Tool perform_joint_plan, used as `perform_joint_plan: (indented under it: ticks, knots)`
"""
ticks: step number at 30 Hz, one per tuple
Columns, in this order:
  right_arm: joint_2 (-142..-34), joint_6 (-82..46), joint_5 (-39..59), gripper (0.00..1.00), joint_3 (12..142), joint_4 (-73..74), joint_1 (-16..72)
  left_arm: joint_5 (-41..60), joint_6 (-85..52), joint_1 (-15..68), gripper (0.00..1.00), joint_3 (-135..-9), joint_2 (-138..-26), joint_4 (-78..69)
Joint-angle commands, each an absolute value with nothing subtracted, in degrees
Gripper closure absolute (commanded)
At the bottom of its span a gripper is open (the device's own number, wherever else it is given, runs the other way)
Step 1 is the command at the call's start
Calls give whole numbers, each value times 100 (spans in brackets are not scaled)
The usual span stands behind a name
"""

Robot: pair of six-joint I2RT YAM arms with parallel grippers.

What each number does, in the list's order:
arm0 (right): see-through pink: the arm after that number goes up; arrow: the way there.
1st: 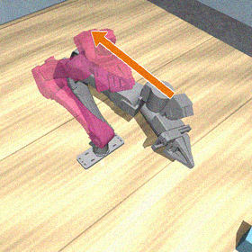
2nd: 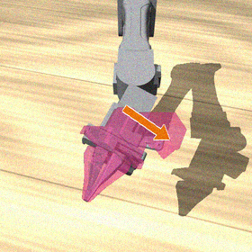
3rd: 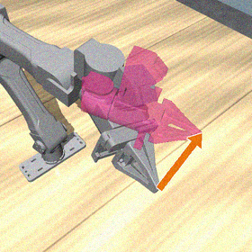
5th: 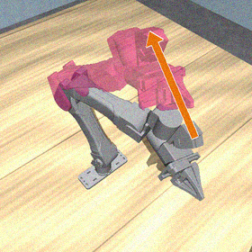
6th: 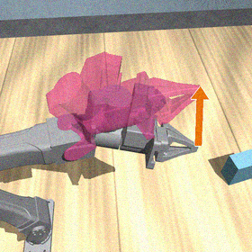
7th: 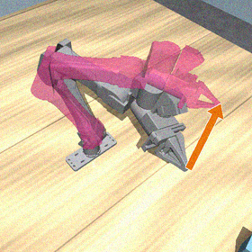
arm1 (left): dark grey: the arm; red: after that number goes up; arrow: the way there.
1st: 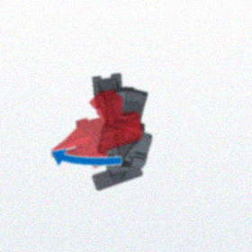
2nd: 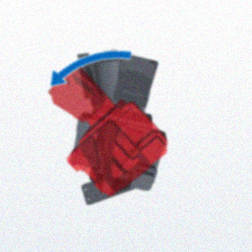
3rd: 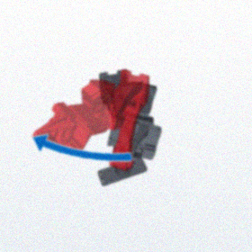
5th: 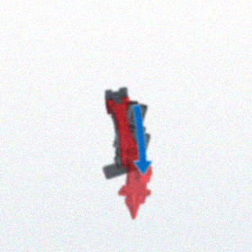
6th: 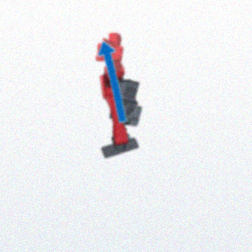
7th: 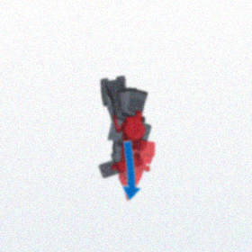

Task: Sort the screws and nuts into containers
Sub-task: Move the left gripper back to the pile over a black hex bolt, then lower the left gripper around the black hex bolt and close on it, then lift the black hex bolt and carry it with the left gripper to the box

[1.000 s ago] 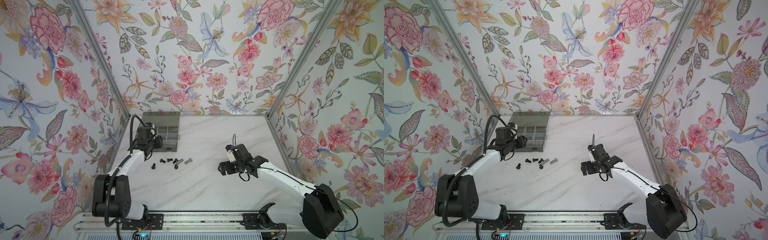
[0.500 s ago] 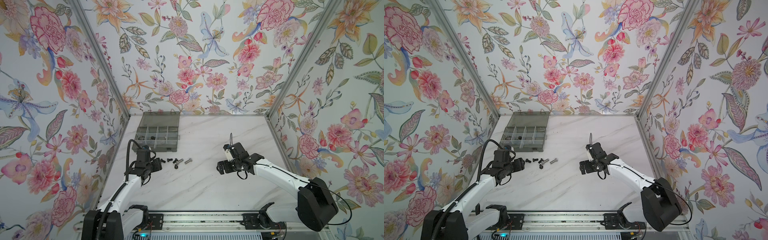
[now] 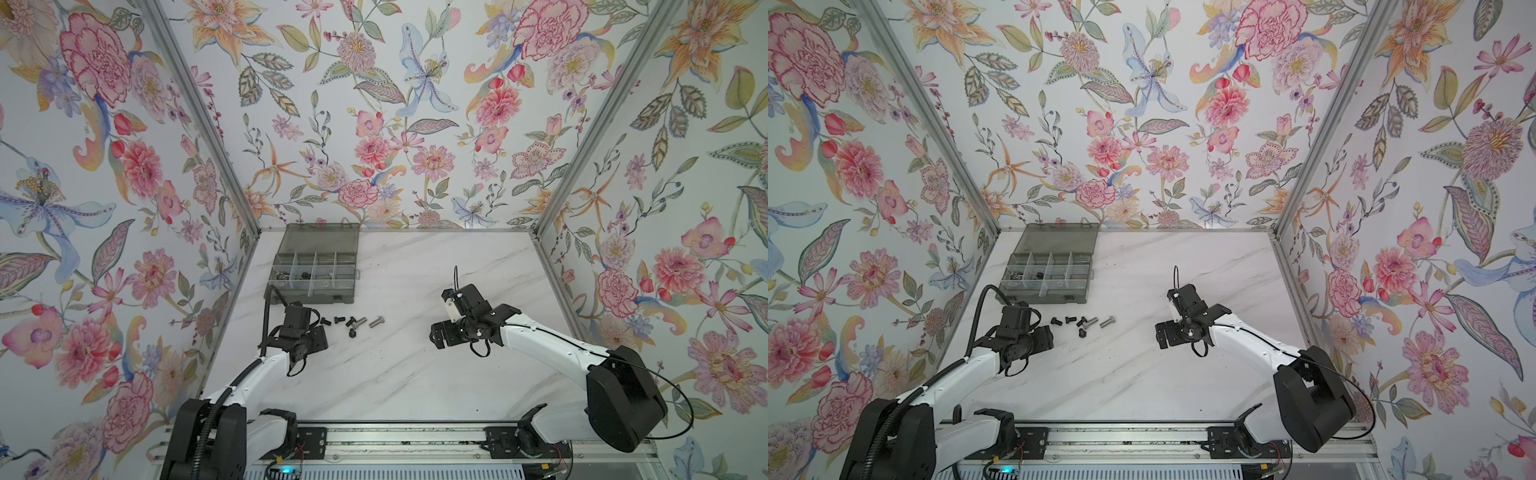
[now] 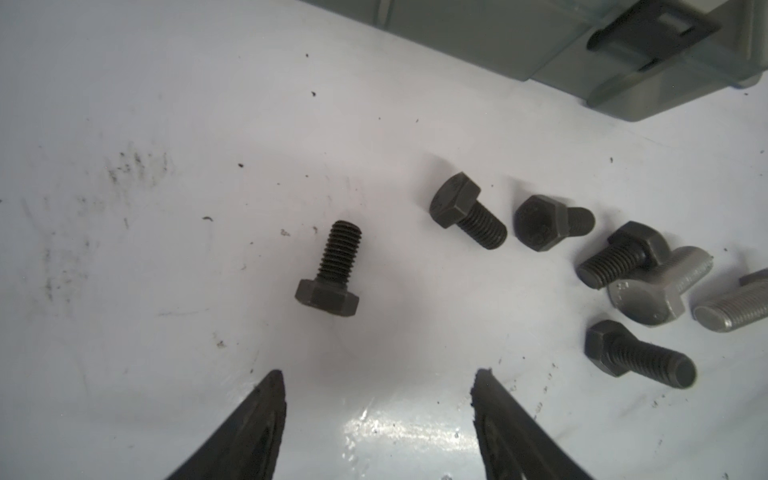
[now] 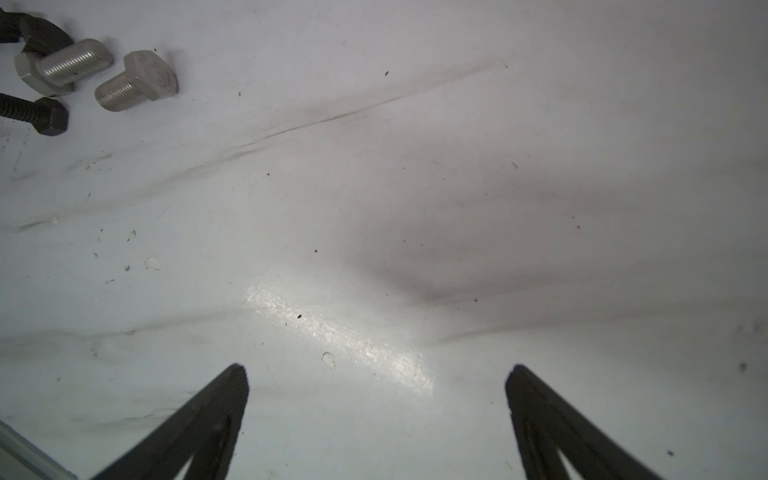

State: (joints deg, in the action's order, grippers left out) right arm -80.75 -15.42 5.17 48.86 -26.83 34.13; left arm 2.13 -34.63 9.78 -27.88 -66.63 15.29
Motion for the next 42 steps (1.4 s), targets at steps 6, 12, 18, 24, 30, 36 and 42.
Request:
perform_joint_plan:
  ticks: [6, 12, 18, 24, 30, 36, 42]
  knots:
    - [-8164, -1497, 491, 1, 4961, -2708, 3463, -12, -3165, 769, 26, -3168, -7378, 1160]
    - [-8086, -1497, 442, 1, 4881, -2708, 3465, 20, -3027, 616, 26, -3243, -7685, 1007]
    - [-8111, -1520, 447, 1, 4878, -2684, 3464, 75, -2902, 572, 33, -3302, -7868, 966]
    - [-8095, -1512, 438, 1, 4860, -2687, 3463, 71, -2878, 567, 40, -3287, -7976, 875]
    - [-8042, -1518, 421, 1, 4836, -2689, 3463, 130, -2856, 567, 51, -3279, -8033, 867]
    - [-8004, -1529, 406, 1, 4826, -2689, 3463, 218, -2865, 571, 65, -3237, -7954, 869]
    - [-8004, -1540, 408, 1, 4837, -2683, 3463, 294, -2965, 572, 86, -3118, -7791, 826]
